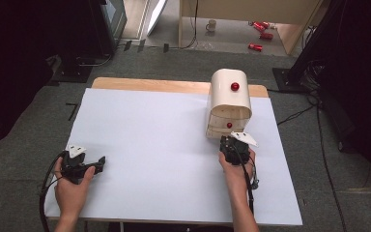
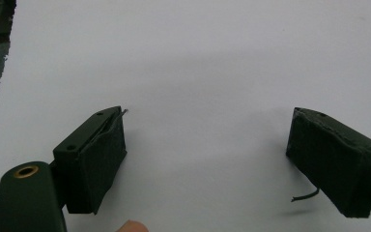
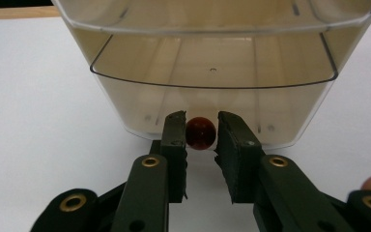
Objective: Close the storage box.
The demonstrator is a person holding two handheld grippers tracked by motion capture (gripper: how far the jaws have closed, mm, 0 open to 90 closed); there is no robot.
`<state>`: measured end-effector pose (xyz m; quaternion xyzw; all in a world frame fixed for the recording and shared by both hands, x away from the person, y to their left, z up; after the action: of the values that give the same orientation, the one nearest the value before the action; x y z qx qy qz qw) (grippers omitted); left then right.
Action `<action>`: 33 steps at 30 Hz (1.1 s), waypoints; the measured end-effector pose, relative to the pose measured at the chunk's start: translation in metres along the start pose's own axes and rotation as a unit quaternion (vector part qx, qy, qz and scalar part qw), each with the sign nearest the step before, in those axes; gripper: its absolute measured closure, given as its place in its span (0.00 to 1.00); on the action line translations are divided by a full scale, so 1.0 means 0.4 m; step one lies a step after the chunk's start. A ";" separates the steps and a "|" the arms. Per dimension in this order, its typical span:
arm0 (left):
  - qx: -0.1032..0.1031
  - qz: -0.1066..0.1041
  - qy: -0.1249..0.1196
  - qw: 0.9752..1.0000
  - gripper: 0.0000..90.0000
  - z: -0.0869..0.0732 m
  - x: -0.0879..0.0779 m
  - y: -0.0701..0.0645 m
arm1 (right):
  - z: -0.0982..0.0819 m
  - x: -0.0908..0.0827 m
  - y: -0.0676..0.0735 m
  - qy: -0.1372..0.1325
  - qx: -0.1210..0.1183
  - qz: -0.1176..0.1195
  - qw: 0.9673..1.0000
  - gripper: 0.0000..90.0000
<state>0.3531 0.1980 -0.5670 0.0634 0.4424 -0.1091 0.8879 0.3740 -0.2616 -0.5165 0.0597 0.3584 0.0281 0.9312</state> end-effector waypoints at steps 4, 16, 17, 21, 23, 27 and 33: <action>0.000 0.000 0.000 1.000 0.15 0.000 0.000 0.000 | 0.005 0.002 -0.002 0.001 -0.002 0.000 1.000 0.83; 0.000 0.000 0.000 1.000 0.15 0.000 0.000 0.000 | -0.029 -0.012 0.019 0.036 -0.056 0.060 0.996 0.37; 0.000 0.000 0.000 1.000 0.15 0.000 0.000 0.000 | -0.036 -0.016 0.017 0.043 -0.058 0.060 0.996 0.31; 0.000 0.000 0.000 1.000 0.15 0.000 0.000 0.000 | -0.053 -0.035 0.009 0.050 -0.066 0.075 0.994 0.14; 0.000 0.000 0.000 1.000 0.15 0.000 0.000 0.000 | -0.062 -0.047 -0.001 0.051 -0.073 0.079 0.993 0.09; 0.000 0.000 0.000 1.000 0.15 0.000 0.000 0.000 | -0.079 -0.069 -0.032 0.053 -0.070 0.082 0.993 0.03; 0.000 0.000 0.000 1.000 0.15 0.000 0.000 0.000 | -0.110 -0.096 -0.095 0.059 -0.064 0.064 0.994 0.02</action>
<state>0.3531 0.1979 -0.5670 0.0636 0.4420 -0.1089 0.8881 0.3164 -0.2988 -0.5282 0.0213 0.4057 0.1138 0.9066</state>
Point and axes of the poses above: each handheld gripper's, and its own axes: x roughly forward along the jaws, z roughly out of its top, y roughly to its left, the point moved 10 cm from there along x, roughly forward along the jaws, and after that the axes turned 8 degrees about y, right-handed, at the moved point
